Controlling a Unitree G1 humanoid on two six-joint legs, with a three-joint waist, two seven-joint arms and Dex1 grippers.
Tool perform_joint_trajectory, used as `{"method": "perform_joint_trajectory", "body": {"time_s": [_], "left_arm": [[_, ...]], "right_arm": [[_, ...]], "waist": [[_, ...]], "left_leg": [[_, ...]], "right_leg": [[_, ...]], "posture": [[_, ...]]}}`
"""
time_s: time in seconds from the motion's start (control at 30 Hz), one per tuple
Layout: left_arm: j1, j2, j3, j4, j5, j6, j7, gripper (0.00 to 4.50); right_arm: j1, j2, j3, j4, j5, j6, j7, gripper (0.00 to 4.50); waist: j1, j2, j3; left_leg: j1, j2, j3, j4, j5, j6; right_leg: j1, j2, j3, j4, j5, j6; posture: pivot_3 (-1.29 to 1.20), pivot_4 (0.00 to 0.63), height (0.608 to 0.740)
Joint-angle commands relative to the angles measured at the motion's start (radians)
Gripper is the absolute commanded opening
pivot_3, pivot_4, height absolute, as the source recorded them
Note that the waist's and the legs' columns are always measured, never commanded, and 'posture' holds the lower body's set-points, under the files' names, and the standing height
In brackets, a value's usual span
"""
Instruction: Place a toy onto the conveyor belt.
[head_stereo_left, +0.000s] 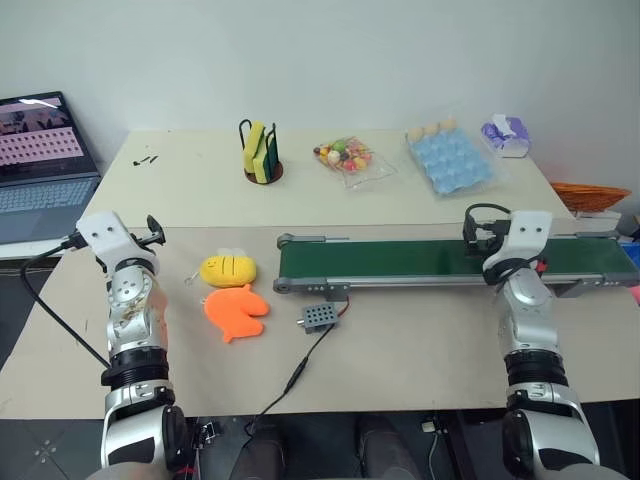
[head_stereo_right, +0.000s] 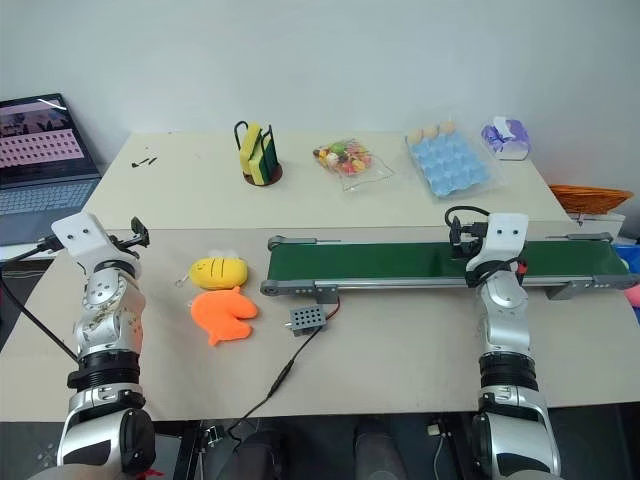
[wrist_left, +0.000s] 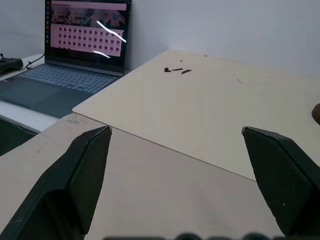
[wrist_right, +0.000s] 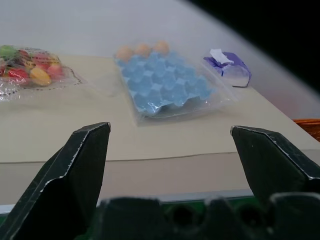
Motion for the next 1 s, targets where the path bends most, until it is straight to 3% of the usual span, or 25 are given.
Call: {"method": "perform_joint_trajectory", "body": {"time_s": [0.03,0.3,0.43,0.53,0.67,1.0], "left_arm": [[-0.015,0.015,-0.007,-0.044,0.001,-0.018,-0.014,4.46],[-0.023,0.002,-0.014,-0.036,0.001,-0.026,-0.004,4.46],[-0.022,-0.002,-0.027,-0.041,0.008,-0.03,-0.007,4.46],[-0.017,-0.007,-0.034,-0.045,0.008,-0.027,-0.006,4.46],[-0.012,-0.017,-0.043,-0.052,0.007,-0.023,-0.004,4.46],[-0.01,-0.019,-0.05,-0.065,0.008,-0.018,-0.01,4.46]], "right_arm": [[0.009,-0.006,-0.018,-0.034,0.006,-0.031,0.001,4.5],[0.022,-0.012,0.021,-0.047,-0.032,-0.018,0.009,4.5],[0.043,0.008,0.123,-0.184,0.001,-0.044,0.193,4.5],[0.125,0.02,0.227,-0.419,0.138,-0.104,0.454,4.5],[0.221,0.005,0.334,-0.631,0.227,-0.095,0.656,4.5],[0.35,-0.143,0.469,-0.725,0.147,-0.081,0.883,4.5]], "waist": [[0.0,0.0,0.0],[-0.001,0.0,0.0],[-0.008,0.0,0.0],[-0.009,0.0,0.0],[-0.005,0.0,0.0],[0.01,-0.001,0.0]], "left_leg": [[0.0,0.0,0.0,0.0,0.0,0.0],[0.0,0.0,0.001,0.0,0.0,0.0],[0.001,0.0,0.001,0.0,0.0,0.0],[0.0,0.0,0.001,0.0,0.0,0.0],[0.0,0.001,0.001,0.0,0.0,0.001],[0.001,0.0,0.001,0.0,0.0,0.0]], "right_leg": [[0.0,0.0,0.0,0.0,0.0,0.0],[0.0,0.0,0.0,0.0,0.0,0.0],[0.0,0.0,0.001,0.0,0.0,0.0],[0.0,0.001,0.001,0.0,0.0,0.0],[0.0,0.0,0.001,-0.001,0.001,0.002],[0.001,0.0,0.001,-0.002,0.001,0.002]], "posture": [[0.0,0.15,0.74],[0.0,0.15,0.74],[0.0,0.15,0.74],[0.0,0.15,0.74],[0.0,0.15,0.74],[0.0,0.15,0.74]]}}
